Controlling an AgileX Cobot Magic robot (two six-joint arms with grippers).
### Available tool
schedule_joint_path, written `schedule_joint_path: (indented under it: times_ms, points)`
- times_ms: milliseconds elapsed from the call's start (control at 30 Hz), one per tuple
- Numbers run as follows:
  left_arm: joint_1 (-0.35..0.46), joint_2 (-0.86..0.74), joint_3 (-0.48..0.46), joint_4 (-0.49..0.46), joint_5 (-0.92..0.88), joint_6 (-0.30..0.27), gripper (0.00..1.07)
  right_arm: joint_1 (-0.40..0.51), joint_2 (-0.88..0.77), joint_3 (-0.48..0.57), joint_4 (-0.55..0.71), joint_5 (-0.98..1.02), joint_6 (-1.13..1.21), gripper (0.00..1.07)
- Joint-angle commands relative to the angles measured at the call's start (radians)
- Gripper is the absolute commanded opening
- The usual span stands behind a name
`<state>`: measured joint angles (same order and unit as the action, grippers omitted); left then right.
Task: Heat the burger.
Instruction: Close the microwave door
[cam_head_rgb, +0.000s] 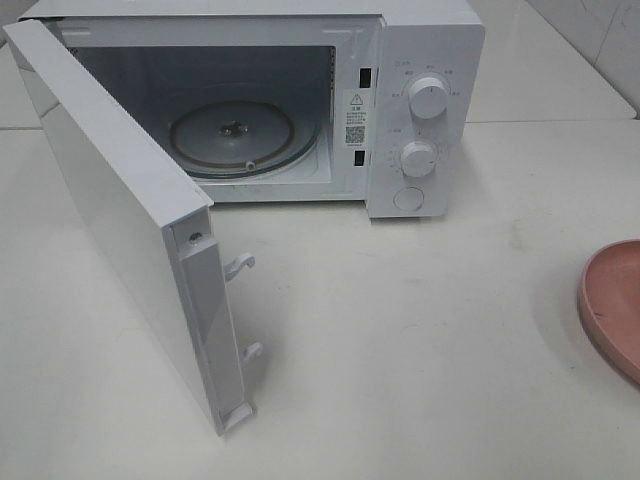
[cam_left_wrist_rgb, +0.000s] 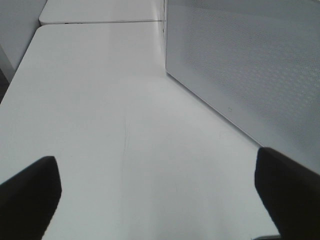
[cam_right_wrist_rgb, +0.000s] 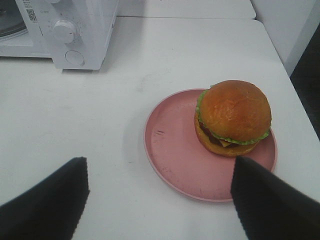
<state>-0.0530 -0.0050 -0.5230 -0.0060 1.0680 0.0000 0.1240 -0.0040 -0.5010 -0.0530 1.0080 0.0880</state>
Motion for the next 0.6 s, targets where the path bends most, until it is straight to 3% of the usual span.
schedule_joint_path:
  times_ms: [33, 133, 200, 233, 267, 300, 333, 367, 400, 433, 467, 500, 533, 567, 600]
  points:
    - [0.002, 0.031, -0.028, -0.007, -0.056, -0.008, 0.93, -0.004, -0.032, 0.003, 0.001, -0.014, -0.014, 0.76]
    - [0.002, 0.057, -0.027, -0.005, -0.089, -0.008, 0.89, -0.004, -0.032, 0.003, 0.001, -0.014, -0.014, 0.76]
    - [0.002, 0.111, -0.027, -0.004, -0.148, -0.008, 0.78, -0.004, -0.032, 0.003, 0.001, -0.014, -0.014, 0.76]
    - [0.002, 0.111, -0.027, -0.004, -0.148, -0.008, 0.78, -0.004, -0.032, 0.003, 0.001, -0.014, -0.014, 0.76]
    - [0.002, 0.132, -0.027, -0.004, -0.17, -0.008, 0.72, -0.004, -0.032, 0.003, 0.001, -0.014, -0.014, 0.76]
    - [0.002, 0.176, -0.027, -0.003, -0.206, -0.008, 0.58, -0.004, -0.032, 0.003, 0.001, -0.014, -0.014, 0.76]
    - [0.002, 0.176, -0.027, -0.003, -0.206, -0.008, 0.58, -0.004, -0.032, 0.003, 0.001, -0.014, -0.014, 0.76]
    - [0.002, 0.199, -0.027, -0.003, -0.223, -0.008, 0.52, -0.004, -0.032, 0.003, 0.001, -0.014, -0.014, 0.76]
    - [0.002, 0.243, -0.027, -0.005, -0.253, -0.008, 0.36, -0.004, -0.032, 0.003, 0.001, -0.014, -0.014, 0.76]
    - [0.002, 0.243, -0.027, -0.005, -0.253, -0.008, 0.36, -0.004, -0.032, 0.003, 0.001, -0.014, -0.014, 0.76]
    - [0.002, 0.264, -0.027, -0.009, -0.262, -0.008, 0.29, -0.004, -0.032, 0.003, 0.001, -0.014, -0.014, 0.76]
    - [0.002, 0.318, -0.027, -0.012, -0.286, -0.008, 0.15, -0.004, -0.032, 0.003, 0.001, -0.014, -0.014, 0.76]
    - [0.002, 0.318, -0.027, -0.012, -0.286, -0.008, 0.15, -0.004, -0.032, 0.003, 0.001, -0.014, -0.014, 0.76]
    - [0.002, 0.371, -0.026, -0.011, -0.317, -0.008, 0.03, -0.004, -0.032, 0.003, 0.001, -0.014, -0.014, 0.76]
    - [0.002, 0.371, -0.026, -0.011, -0.317, -0.008, 0.03, -0.004, -0.032, 0.003, 0.001, -0.014, -0.014, 0.76]
